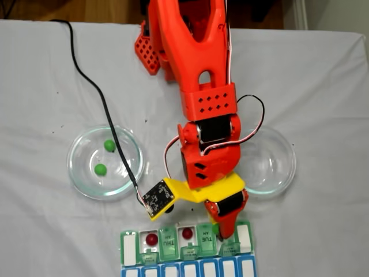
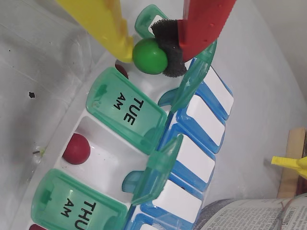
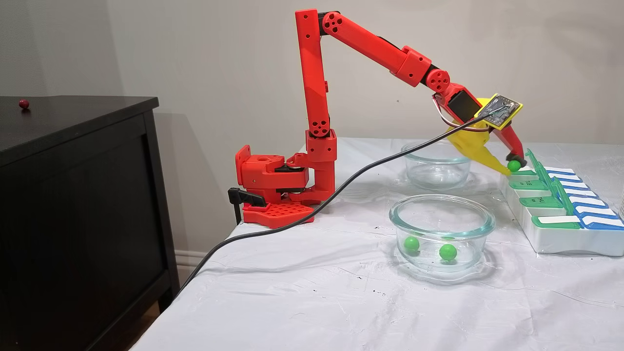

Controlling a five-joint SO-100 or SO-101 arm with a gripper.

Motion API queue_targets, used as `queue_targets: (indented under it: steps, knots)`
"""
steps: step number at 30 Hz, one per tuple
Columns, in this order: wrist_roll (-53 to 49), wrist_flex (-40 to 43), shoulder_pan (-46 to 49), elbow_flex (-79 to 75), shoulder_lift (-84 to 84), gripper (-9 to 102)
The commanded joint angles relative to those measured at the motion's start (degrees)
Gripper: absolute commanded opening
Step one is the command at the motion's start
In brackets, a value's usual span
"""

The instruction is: Sort medicines into box.

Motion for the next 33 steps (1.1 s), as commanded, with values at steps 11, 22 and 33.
queue_targets:
  steps: [11, 22, 33]
  knots:
    - [-2.11, -6.24, -2.99, -2.46, -1.49, 0]
    - [-2.81, -7.47, -2.64, -2.55, -4.13, 18]
    - [-4.92, 3.78, -1.49, -2.99, 7.29, 13]
